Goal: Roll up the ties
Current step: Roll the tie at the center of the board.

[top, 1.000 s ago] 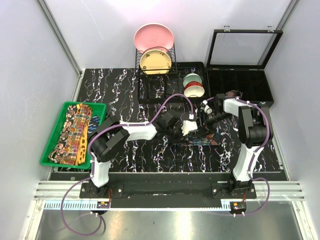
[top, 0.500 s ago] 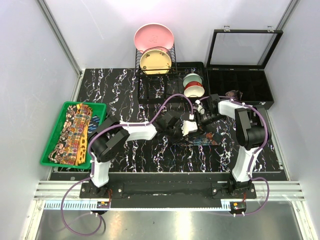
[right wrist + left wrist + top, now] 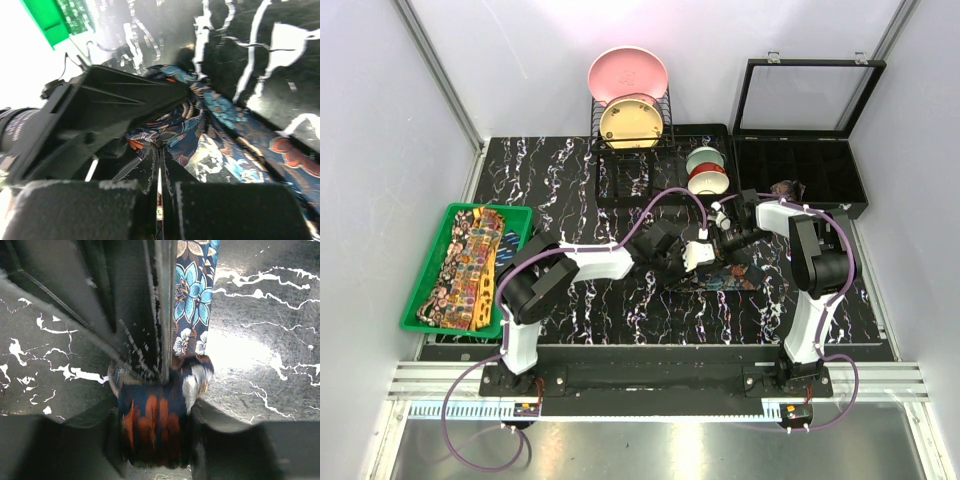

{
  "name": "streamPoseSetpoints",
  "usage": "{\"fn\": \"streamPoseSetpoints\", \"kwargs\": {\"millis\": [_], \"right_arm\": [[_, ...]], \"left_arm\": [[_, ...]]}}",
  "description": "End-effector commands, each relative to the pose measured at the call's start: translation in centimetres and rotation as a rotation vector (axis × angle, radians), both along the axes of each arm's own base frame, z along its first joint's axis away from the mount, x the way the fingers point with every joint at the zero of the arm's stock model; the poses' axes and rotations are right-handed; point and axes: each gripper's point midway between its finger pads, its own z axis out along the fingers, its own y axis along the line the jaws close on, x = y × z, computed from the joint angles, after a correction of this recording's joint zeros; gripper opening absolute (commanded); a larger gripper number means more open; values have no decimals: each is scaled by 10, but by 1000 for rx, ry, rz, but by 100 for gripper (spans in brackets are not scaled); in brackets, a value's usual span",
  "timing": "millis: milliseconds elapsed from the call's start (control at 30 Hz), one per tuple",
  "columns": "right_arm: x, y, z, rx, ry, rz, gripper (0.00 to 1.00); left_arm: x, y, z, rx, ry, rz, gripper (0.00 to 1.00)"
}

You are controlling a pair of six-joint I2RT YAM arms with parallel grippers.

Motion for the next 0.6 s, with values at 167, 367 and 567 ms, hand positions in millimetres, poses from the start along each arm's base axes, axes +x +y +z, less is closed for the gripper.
{"fn": "streamPoseSetpoints", "kwargs": {"millis": [167, 367, 567], "right_arm": [[8, -32, -33, -222, -50, -27, 0], [9, -43, -37, -283, -59, -37, 0], [12, -51, -42, -333, -56, -52, 0]], "left_arm": [[-2, -9, 27, -57, 11, -9, 59], [2, -22, 45, -115, 14, -7, 64], [5, -31, 49, -129, 34, -10, 65]]}}
